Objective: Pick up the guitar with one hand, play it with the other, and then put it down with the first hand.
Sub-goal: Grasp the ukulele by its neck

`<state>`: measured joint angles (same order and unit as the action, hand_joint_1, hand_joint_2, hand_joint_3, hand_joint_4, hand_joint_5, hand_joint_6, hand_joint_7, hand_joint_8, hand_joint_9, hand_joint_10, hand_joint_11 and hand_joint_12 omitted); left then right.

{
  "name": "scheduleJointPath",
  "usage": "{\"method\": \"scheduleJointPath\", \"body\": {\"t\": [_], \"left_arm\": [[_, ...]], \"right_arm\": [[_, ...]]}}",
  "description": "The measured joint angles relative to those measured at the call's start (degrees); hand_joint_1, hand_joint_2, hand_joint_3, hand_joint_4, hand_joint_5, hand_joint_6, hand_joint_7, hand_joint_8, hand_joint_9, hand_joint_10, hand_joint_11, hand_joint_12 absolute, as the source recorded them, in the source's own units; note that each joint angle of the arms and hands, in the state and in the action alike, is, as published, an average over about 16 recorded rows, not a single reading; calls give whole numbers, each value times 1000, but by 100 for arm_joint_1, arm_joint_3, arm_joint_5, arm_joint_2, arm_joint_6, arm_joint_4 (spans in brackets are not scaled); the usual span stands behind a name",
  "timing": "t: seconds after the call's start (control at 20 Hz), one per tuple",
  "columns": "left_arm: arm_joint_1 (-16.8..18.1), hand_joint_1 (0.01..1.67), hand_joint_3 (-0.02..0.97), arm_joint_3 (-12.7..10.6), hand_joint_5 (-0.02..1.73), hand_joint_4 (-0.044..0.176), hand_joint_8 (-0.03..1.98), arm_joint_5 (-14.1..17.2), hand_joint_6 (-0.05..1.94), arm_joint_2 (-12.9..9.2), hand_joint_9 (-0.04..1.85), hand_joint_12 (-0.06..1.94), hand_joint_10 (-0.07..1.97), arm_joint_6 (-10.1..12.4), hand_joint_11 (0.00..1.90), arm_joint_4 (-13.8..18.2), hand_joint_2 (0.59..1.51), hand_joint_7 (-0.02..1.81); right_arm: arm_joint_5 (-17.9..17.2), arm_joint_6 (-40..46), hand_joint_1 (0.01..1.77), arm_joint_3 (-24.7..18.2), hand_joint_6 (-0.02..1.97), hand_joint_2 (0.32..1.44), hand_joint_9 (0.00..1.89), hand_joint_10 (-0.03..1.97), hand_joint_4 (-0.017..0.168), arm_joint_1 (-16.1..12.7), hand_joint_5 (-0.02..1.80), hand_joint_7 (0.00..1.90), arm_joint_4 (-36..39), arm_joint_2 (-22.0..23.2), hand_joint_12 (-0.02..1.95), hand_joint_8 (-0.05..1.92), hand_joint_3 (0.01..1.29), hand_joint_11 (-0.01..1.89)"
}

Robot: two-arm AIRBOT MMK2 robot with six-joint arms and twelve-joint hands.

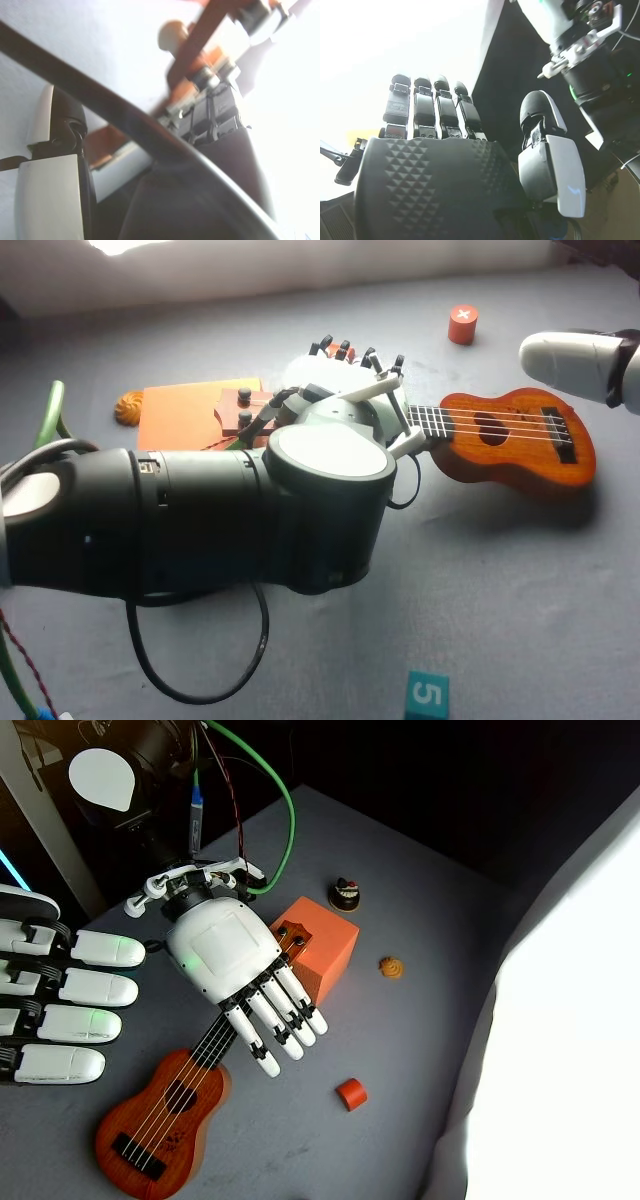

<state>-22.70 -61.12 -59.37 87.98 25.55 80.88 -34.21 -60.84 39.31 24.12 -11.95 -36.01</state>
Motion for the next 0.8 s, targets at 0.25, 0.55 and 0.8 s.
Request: {"method": "scheduleJointPath", "body": {"t": [0.25, 0.55, 0.8], "left_arm": [[-97, 1076, 16, -166, 4, 77, -12, 62, -13, 122, 14, -14, 18, 19, 18, 72, 1032, 19], [-138, 1067, 16, -369, 55, 64, 1, 153, -4, 292, 88, 138, 25, 40, 18, 170, 1041, 96], [-146, 1048, 16, -466, 137, 43, 408, 218, 398, 382, 158, 660, 427, 49, 57, 223, 1069, 154]], "right_arm": [[7, 0, 166, -1, 16, 1286, 22, 2, -5, 0, 49, 42, 0, 0, -3, 11, 21, 21], [15, 0, 169, -3, 17, 1285, 22, 2, -5, 0, 60, 50, 2, 0, -3, 11, 20, 21], [20, 0, 171, -4, 18, 1286, 21, 2, -5, 0, 57, 51, 3, 0, -3, 11, 20, 21]]}}
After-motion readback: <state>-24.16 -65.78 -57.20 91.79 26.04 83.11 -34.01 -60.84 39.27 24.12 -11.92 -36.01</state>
